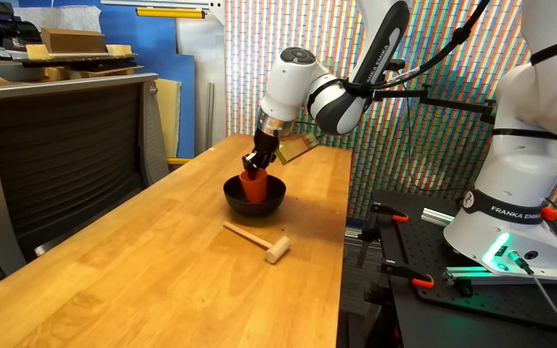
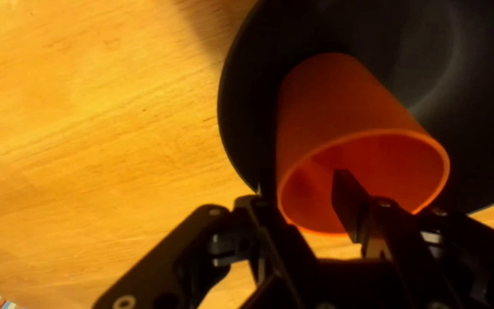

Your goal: Put the orange cup inside the black bowl

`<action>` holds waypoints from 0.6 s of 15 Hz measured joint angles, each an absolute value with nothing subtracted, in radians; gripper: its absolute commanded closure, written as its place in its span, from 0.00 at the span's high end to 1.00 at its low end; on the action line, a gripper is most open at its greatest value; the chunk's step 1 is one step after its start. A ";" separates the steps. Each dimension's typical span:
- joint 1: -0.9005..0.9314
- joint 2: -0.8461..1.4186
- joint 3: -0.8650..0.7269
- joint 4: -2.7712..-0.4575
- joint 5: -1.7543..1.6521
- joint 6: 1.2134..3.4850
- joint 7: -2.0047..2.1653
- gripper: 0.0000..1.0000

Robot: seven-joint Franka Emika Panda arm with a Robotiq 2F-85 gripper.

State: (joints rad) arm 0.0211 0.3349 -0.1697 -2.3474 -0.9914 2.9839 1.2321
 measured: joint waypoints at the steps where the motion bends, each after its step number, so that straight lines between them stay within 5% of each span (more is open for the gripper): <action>1: 0.017 0.327 -0.171 -2.351 -0.991 2.985 1.232 0.79; 4: 0.004 0.258 -0.187 -2.389 -0.992 2.979 1.232 0.99; 9: -0.013 0.028 -0.158 -2.535 -0.877 2.815 1.019 1.00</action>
